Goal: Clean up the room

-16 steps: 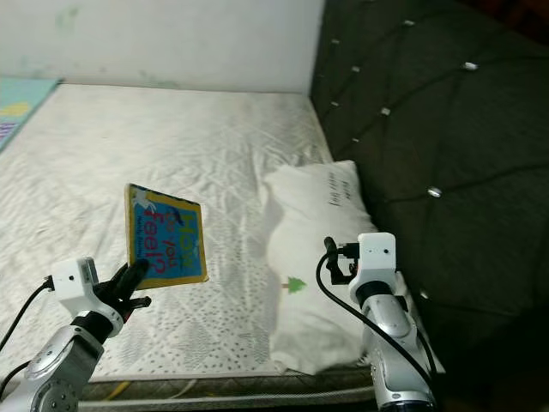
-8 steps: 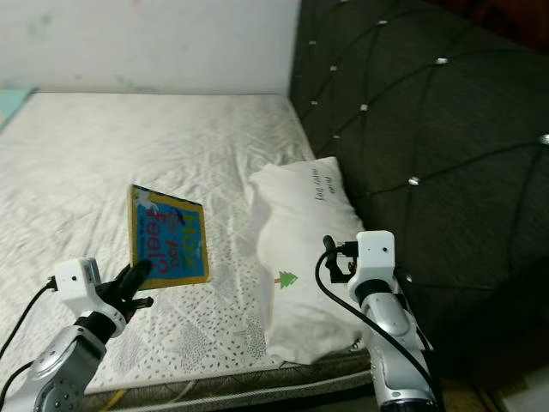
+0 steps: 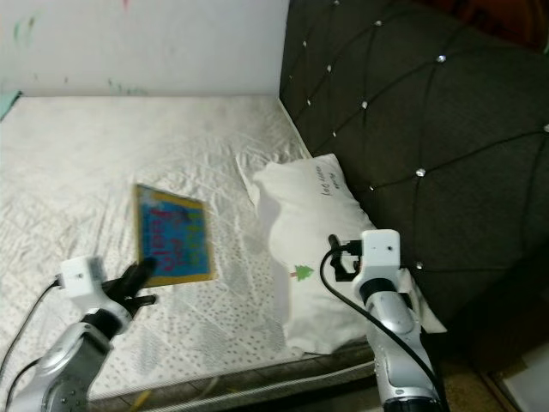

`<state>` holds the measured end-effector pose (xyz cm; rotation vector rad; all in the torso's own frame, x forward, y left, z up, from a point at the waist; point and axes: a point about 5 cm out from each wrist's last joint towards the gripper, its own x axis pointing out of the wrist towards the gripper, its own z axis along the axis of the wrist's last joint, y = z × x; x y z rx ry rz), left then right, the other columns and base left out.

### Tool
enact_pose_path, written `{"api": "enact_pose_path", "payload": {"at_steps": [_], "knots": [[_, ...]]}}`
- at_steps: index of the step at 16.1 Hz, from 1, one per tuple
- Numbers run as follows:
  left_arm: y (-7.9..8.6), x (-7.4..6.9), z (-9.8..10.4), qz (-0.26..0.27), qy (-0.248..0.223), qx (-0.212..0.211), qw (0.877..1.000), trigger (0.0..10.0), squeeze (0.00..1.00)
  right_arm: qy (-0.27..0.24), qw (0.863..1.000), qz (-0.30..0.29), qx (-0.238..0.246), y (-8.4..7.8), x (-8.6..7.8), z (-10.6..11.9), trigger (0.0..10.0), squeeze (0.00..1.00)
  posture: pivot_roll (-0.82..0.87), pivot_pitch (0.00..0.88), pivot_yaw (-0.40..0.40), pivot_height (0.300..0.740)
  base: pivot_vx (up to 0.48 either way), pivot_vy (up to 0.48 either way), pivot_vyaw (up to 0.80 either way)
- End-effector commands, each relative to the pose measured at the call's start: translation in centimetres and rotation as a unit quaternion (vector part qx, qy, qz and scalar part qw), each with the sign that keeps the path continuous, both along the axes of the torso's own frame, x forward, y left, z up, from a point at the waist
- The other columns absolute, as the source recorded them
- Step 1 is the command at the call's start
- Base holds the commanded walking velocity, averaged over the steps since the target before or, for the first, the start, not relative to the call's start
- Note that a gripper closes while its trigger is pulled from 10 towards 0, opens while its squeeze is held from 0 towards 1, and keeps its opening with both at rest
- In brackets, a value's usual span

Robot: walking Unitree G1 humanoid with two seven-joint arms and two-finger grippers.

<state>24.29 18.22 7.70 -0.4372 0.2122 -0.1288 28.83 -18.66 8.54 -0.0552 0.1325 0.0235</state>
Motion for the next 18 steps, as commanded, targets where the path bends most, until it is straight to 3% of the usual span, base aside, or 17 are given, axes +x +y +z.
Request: {"api": "enact_pose_path", "payload": {"at_steps": [1, 11, 18], "knots": [[0.73, 0.31, 0.93, 0.010, -0.026, 0.012, 1.000, 10.0, 0.00, -0.001, 1.000, 0.006, -0.003, 0.19, 0.26, 0.14, 10.0, 0.00, -0.09, 0.000, -0.047, 0.740, 0.000, 0.000, 0.00], [0.77, 0.56, 0.93, 0.016, -0.028, 0.013, 0.999, 10.0, 0.00, -0.006, 1.000, 0.009, -0.003, 0.31, 0.42, 0.22, 10.0, 0.00, -0.10, 0.000, -0.044, 0.740, 0.000, 0.000, 0.00], [0.77, -0.33, 0.37, 0.021, -0.005, -0.006, 1.000, 10.0, 0.00, -0.008, 1.000, 0.016, 0.023, 0.54, -0.19, 0.99, 10.0, 0.00, -0.10, 0.028, -0.056, 0.740, 0.000, 0.000, 0.00]]}}
